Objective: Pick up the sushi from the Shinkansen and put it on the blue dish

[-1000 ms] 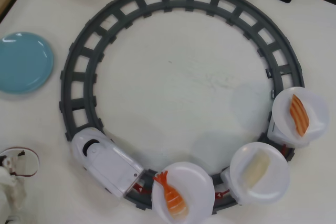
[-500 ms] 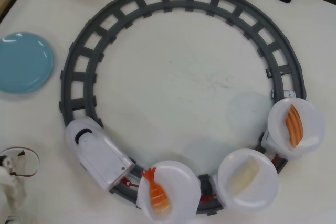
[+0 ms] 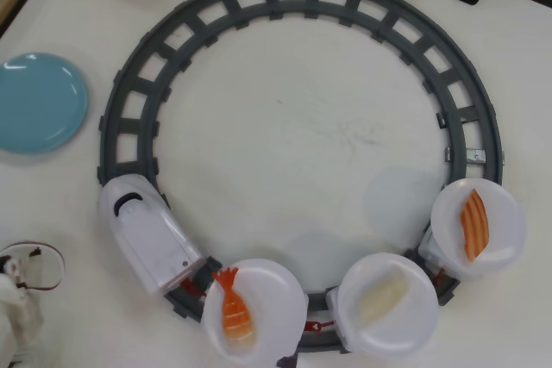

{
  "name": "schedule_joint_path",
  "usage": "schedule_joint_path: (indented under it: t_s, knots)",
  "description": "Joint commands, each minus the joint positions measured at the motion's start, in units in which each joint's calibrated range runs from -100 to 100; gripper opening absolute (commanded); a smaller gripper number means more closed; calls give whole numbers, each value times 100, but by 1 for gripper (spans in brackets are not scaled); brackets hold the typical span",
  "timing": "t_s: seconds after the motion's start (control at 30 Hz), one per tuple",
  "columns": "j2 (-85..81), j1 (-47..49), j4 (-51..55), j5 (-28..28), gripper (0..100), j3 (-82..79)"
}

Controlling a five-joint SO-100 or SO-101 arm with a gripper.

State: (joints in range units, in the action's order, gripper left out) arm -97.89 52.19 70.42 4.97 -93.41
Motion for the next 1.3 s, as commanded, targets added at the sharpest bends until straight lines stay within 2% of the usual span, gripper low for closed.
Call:
schedule_joint_path:
  t_s: [0.0, 0.73, 1.1, 1.27]
  knots:
    - [-20, -7, 87, 16, 3, -10]
    - [-12, -87, 130, 53, 4, 90]
    - [5, -104, 470, 68, 4, 1082]
    - [13, -95, 504, 241, 4, 1406]
